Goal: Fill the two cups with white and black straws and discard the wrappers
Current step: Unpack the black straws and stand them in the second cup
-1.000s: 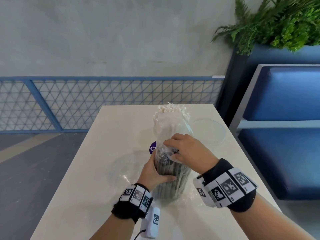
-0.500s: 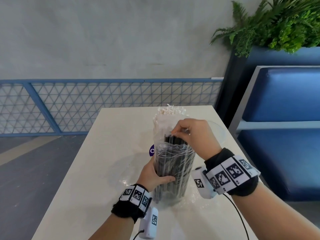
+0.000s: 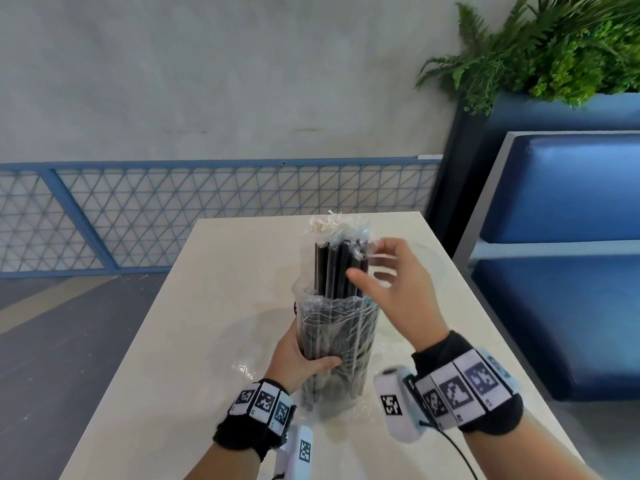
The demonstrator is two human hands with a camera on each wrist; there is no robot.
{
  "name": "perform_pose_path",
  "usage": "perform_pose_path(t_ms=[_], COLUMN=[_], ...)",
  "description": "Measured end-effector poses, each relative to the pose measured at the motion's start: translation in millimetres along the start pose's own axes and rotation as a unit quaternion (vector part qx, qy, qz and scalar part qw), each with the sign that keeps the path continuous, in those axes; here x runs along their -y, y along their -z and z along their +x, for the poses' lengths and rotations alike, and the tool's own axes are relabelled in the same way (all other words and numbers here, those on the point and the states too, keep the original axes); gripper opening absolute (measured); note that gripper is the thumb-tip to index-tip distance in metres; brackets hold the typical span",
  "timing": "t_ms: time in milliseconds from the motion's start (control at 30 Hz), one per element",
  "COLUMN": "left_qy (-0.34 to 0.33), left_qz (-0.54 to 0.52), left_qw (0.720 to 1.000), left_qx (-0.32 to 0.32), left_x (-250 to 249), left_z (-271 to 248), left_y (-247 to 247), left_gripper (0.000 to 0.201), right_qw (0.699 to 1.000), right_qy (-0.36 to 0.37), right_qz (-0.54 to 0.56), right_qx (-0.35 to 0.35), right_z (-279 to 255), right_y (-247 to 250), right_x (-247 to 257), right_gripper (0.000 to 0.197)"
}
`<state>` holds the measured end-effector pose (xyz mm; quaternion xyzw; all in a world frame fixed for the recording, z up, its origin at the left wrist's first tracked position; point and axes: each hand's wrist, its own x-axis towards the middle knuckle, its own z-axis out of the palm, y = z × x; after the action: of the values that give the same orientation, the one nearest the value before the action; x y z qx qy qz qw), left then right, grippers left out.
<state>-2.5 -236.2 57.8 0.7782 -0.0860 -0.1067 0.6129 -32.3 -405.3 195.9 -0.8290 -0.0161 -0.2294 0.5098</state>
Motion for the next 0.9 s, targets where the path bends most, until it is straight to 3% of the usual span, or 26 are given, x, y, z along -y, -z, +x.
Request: perform_pose_path(t_ms=[67, 133, 233, 333, 500, 767, 900], left_qy=[-0.003, -0.006, -0.024, -0.072, -0.120, -0.118, -0.119], left_qz=[-0.001, -0.006, -0.019, -0.059, -0.046, -0.018, -0.027], left_qw=[1.000, 1.000, 0.999, 0.995, 0.991, 0.993, 0.992], left_qx=[0.013, 0.023, 0.041, 0.038, 0.034, -0.011, -0.027], left_x=[0.5, -2.8, -20.6, -52.1, -77.0, -75.0, -77.1], left_z=[-0.2, -1.1, -3.1, -0.3, 5.2, 5.9, 5.0], left_y=[-0.1, 1.0, 2.6, 2.8, 3.7, 4.4, 3.4], left_gripper=[0.074, 0.075, 0.080, 0.083, 0.082, 0.067, 0.066], right_qw=[0.997, 0.995, 0.995, 0.988, 0.985, 0.971, 0.972], right_qy=[-0.010, -0.003, -0.070, -0.122, -0.133, -0.152, -0.098], right_qz=[-0.052, -0.062, 0.008, 0.065, 0.080, 0.183, 0.214], right_qx=[0.061, 0.076, 0.067, 0.063, 0.080, 0.015, 0.004], right_z=[-10.1, -11.1, -5.1, -4.3, -4.8, 10.8, 18.3], right_y=[-5.0, -7.2, -5.2, -7.3, -15.4, -13.6, -9.4], right_x=[-8.9, -9.8, -10.2, -13.5, -15.8, -0.5, 7.7], right_gripper=[0.056, 0.054, 0.039, 0.038, 0.051, 0.009, 0.020])
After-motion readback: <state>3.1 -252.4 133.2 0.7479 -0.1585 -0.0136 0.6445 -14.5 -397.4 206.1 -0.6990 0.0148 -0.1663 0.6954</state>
